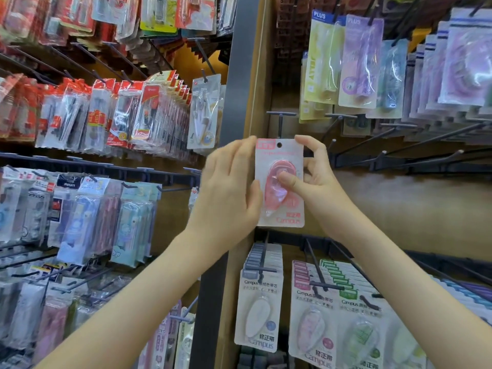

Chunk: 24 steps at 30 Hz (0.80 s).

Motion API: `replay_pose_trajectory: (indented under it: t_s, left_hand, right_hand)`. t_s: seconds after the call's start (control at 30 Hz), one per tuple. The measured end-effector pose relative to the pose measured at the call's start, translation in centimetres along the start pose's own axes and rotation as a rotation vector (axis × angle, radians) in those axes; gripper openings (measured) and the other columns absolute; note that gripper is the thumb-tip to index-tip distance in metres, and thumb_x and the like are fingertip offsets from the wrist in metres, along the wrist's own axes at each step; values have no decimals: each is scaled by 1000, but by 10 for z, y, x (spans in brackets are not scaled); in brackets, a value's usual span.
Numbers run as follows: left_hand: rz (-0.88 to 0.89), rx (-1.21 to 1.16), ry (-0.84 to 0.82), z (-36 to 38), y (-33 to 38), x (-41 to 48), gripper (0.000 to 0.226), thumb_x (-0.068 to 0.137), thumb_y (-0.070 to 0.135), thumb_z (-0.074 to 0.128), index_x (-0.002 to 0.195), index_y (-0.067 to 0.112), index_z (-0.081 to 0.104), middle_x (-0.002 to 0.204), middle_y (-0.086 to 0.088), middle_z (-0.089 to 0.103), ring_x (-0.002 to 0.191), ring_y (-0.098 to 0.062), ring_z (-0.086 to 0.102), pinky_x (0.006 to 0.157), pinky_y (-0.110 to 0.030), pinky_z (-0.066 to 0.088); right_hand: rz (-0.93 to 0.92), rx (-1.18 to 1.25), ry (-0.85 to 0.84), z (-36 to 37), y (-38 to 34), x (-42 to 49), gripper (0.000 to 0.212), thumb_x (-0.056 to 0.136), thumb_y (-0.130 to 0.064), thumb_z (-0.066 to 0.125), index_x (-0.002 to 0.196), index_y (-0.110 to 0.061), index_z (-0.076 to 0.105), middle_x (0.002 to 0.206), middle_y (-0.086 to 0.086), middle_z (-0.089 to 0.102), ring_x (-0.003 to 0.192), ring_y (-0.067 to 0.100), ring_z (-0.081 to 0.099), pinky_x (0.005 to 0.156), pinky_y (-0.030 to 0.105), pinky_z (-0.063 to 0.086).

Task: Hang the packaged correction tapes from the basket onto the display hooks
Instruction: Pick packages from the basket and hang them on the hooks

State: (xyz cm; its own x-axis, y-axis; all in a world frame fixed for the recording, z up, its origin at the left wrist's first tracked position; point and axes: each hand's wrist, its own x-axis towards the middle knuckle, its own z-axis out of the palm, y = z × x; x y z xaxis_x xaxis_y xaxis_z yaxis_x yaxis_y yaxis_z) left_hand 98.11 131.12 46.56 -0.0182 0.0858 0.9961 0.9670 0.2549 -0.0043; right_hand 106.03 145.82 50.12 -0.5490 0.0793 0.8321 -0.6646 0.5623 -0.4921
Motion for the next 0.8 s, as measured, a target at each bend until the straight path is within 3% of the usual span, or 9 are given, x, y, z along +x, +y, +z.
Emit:
replay_pose_trajectory:
  t_s: [0.07,0.17,0.3,0.4,0.53,0.67,0.8]
  left_hand:
    - [104,251,-4,6,-18,-6,53,88,27,45,139,14,43,144,-12,40,135,-27,31,113,-34,21]
    - [63,288,-71,12,-37,-12,51,88,29,43,137,17,45,150,-12,32,140,-29,25,112,-46,25]
    - [77,261,-72,18,-45,-13,47,89,28,40,134,15,49,152,-11,29,141,-28,21,113,-44,23]
    - [94,243,-50,20,-46,-13,43,90,27,40,129,16,51,151,-11,29,141,-29,22,112,-43,25]
    - [111,229,-32,21,-49,-14,38,90,26,43,126,17,52,152,-10,29,141,-28,21,113,-39,22]
    - [125,223,-7,22,-51,-13,37,90,25,44,125,16,56,151,-11,31,141,-29,23,113,-37,22]
    - [122,199,-2,24,-52,-16,37,91,26,43,124,16,56,152,-12,32,141,-29,24,109,-44,30]
  right_hand:
    - [7,-42,8,0,1,6,55,92,-16,63,124,-48,33,119,-4,54,100,11,65,77,25,57]
    - [-1,-84,42,1,2,14,54,92,-17,62,130,-44,34,120,-14,52,104,9,62,80,25,57]
    - [-2,-113,76,6,6,18,56,93,-15,61,133,-44,32,117,-22,49,104,6,59,76,19,56]
    - [38,-156,141,8,12,19,57,93,-17,61,137,-40,34,114,-23,49,104,7,58,79,22,56]
    - [137,-291,174,6,25,30,55,94,-21,60,140,-37,35,125,-6,52,107,14,58,87,36,55]
    - [197,-472,167,8,33,40,58,97,-21,54,145,-36,27,130,3,42,110,18,51,89,32,47]
    - [242,-622,128,13,36,37,65,98,-23,52,150,-35,15,130,5,32,100,13,42,81,24,39]
